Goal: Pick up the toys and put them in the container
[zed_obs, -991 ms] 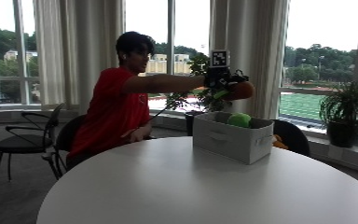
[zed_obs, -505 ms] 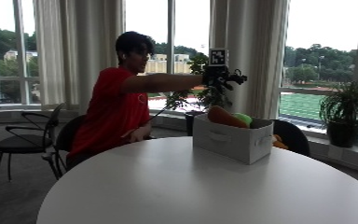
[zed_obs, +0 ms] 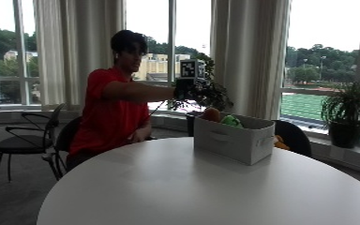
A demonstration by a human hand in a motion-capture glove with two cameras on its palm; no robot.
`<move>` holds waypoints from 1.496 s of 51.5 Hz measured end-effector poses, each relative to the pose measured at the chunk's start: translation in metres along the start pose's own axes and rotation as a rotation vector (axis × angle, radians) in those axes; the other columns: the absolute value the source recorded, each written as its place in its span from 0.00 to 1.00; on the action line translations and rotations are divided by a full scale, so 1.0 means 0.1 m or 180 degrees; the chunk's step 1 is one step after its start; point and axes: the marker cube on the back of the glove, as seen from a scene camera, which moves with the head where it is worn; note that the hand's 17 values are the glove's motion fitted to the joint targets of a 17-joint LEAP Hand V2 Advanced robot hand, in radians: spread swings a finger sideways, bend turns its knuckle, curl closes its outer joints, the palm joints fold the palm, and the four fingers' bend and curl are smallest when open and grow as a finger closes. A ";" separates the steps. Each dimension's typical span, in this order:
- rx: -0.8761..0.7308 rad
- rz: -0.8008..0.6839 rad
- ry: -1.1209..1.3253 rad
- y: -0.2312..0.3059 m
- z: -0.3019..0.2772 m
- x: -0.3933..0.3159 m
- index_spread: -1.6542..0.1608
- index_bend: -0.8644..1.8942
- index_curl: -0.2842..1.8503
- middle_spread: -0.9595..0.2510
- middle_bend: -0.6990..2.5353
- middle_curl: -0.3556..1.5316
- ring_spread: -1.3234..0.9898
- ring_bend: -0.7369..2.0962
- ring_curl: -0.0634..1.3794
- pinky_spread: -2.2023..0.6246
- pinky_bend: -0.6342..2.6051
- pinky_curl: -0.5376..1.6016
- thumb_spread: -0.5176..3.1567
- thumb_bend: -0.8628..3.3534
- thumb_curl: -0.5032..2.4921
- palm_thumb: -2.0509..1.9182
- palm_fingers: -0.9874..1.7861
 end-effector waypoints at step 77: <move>-0.0208 0.0589 -0.0497 1.18 1.14 1.49 0.66 0.43 0.37 0.69 0.26 0.32 0.54 0.32 0.21 0.81 0.55 0.39 0.50 0.20 0.29 0.55 0.34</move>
